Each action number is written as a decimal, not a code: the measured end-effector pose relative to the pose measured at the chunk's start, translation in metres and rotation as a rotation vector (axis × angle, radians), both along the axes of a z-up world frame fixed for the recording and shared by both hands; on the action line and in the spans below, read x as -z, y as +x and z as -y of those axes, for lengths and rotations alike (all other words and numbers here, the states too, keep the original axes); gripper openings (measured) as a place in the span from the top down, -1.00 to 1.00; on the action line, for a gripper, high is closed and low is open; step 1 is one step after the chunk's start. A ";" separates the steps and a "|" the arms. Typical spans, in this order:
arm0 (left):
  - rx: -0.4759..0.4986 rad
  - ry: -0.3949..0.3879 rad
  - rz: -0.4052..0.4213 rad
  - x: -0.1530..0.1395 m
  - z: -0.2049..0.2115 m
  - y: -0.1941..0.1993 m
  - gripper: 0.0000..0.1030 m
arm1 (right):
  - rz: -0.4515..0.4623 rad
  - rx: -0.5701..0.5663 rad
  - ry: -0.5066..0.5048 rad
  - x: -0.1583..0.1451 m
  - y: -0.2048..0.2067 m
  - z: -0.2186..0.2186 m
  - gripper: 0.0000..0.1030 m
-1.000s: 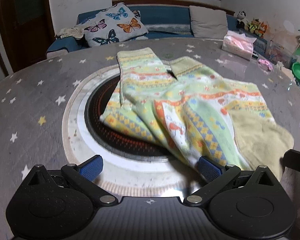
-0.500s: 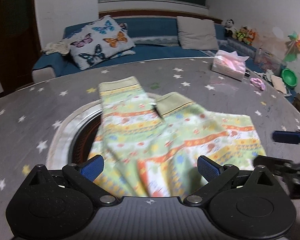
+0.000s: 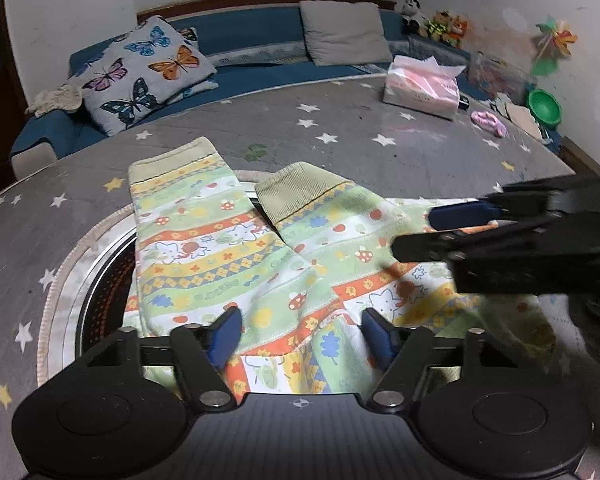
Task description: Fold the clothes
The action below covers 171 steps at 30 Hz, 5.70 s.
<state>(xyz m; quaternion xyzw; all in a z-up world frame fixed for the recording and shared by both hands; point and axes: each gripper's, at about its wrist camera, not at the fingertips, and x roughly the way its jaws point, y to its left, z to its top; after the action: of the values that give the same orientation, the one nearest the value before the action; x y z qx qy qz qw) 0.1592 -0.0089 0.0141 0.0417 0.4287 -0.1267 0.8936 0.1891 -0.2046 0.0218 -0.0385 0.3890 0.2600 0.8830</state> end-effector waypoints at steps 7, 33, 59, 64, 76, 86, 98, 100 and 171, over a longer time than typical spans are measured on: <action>0.012 -0.027 -0.003 0.001 -0.007 -0.002 0.64 | -0.022 0.004 0.031 0.007 0.004 -0.002 0.88; -0.220 -0.066 0.113 -0.032 -0.105 -0.124 0.89 | 0.065 0.439 0.082 -0.045 -0.166 0.177 0.90; -0.066 0.167 0.130 -0.015 -0.038 -0.044 -0.15 | 0.042 0.381 -0.060 -0.025 -0.147 0.144 0.11; -0.066 0.293 0.102 0.013 -0.025 -0.020 -0.13 | 0.019 0.404 -0.053 -0.014 -0.132 0.149 0.05; -0.200 0.203 0.110 0.001 -0.076 -0.031 0.87 | 0.028 0.434 -0.141 0.008 -0.112 0.130 0.46; -0.501 0.050 0.158 -0.026 -0.169 -0.100 0.87 | 0.090 0.477 -0.098 -0.013 -0.128 0.143 0.95; -0.664 0.057 0.049 -0.014 -0.216 -0.177 0.06 | 0.033 0.558 -0.139 -0.020 -0.137 0.168 0.84; -0.658 0.074 0.068 -0.021 -0.214 -0.180 0.02 | 0.051 0.545 -0.125 -0.024 -0.137 0.166 0.84; -0.132 0.035 0.144 -0.016 -0.049 -0.006 0.04 | 0.011 0.075 -0.223 -0.018 0.001 0.034 0.24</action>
<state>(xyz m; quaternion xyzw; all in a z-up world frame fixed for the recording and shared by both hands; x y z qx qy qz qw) 0.1533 0.0401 0.0305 0.0378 0.3671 -0.0568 0.9277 0.1897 -0.2389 0.0393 -0.1233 0.4118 0.1816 0.8844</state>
